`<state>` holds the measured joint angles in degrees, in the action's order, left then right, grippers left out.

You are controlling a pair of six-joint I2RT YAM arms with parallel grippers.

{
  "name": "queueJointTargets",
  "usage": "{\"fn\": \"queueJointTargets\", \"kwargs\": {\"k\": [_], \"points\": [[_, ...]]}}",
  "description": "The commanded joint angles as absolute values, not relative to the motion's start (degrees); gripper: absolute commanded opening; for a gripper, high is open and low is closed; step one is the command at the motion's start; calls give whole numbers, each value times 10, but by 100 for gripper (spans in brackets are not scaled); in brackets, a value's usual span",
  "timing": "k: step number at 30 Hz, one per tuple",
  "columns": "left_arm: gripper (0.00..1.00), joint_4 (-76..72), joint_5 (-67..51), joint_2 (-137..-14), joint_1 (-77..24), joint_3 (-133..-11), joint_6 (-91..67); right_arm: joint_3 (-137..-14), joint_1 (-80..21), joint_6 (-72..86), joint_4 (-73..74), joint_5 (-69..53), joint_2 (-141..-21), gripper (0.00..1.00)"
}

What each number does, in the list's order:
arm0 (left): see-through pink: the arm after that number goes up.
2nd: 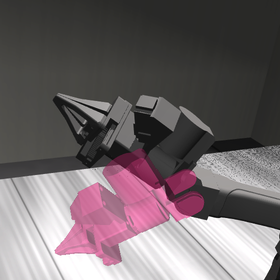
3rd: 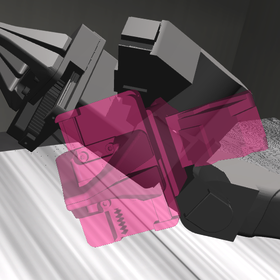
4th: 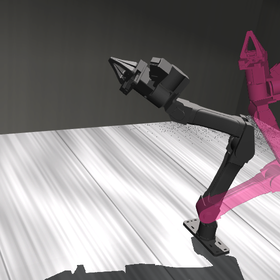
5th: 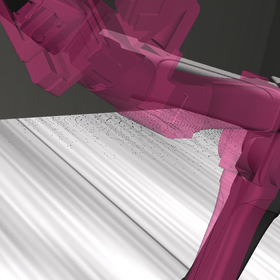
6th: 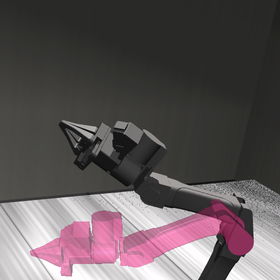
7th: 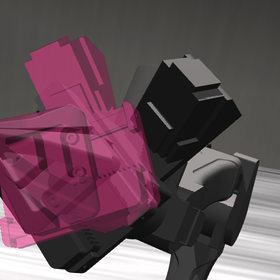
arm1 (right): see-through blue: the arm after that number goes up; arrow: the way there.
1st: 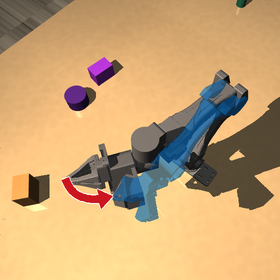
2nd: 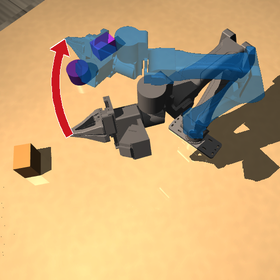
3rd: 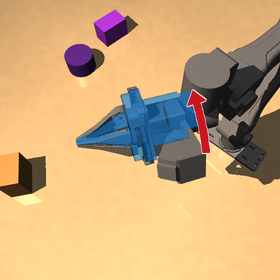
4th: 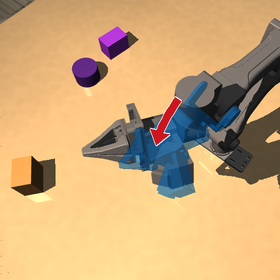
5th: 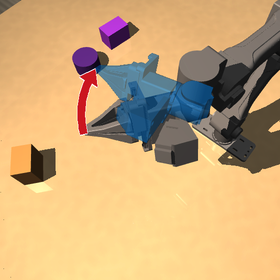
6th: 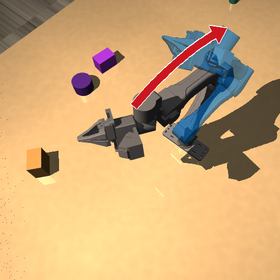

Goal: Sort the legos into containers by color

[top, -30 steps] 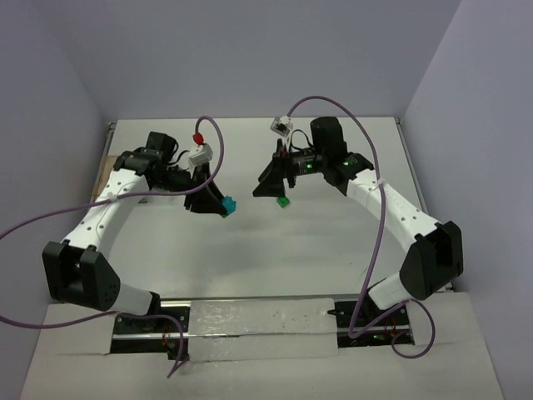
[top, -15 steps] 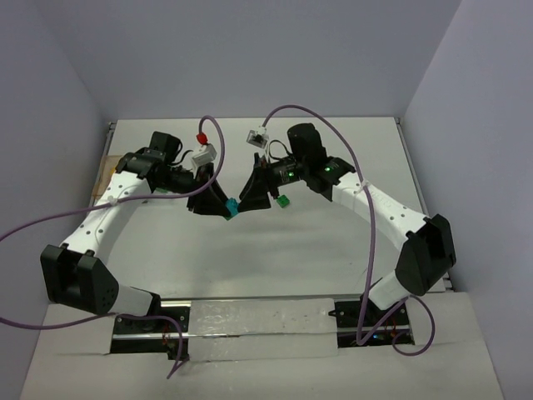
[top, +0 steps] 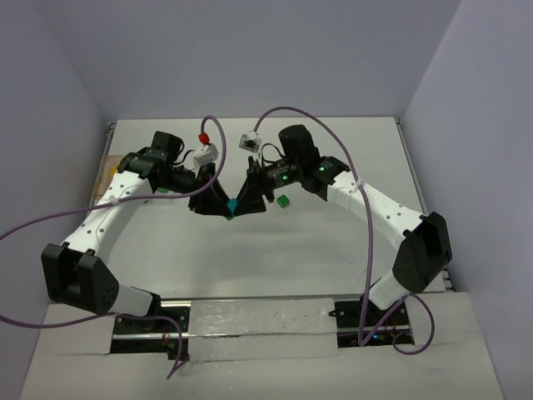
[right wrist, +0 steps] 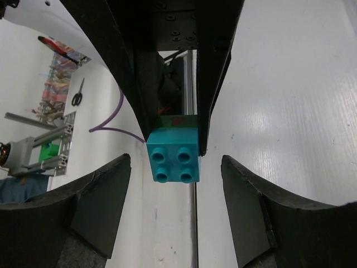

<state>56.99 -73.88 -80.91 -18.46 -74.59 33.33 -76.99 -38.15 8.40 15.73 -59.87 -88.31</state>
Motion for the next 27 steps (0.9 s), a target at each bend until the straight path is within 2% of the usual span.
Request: {"fn": "queueJointTargets", "kwargs": {"k": [1,4,7,8,10,11,13,14,15,17,20,22,24,27], "points": [[5,555,-750,-815,-189,-753,330,-804,-394,51,183,-579,-884,73],[6,555,-748,-816,-189,-755,328,-809,-396,45,191,-572,-887,70],[7,554,-746,-816,-189,-752,326,-807,-396,47,186,-569,-887,62],[8,555,-745,-817,-189,-752,327,-805,-397,51,182,-569,-887,51],[12,557,-744,-816,-189,-749,329,-804,-396,53,181,-568,-886,39],[14,558,-744,-815,-189,-749,329,-803,-396,52,180,-568,-886,37],[23,561,-741,-814,-189,-748,333,-802,-396,52,180,-566,-886,20],[28,564,-739,-813,-189,-748,335,-800,-396,52,180,-563,-885,7],[31,568,-738,-814,-189,-748,341,-799,-396,52,179,-561,-884,0],[37,578,-736,-815,-189,-750,352,-797,-395,50,177,-562,-880,0],[65,600,-731,-822,-189,-754,364,-787,-391,54,171,-567,-872,0],[77,613,-730,-829,-190,-757,374,-782,-388,61,164,-576,-870,0],[78,616,-730,-831,-189,-759,374,-781,-386,62,164,-578,-868,0],[70,598,-727,-828,-189,-756,355,-780,-385,62,164,-579,-867,0]]}}
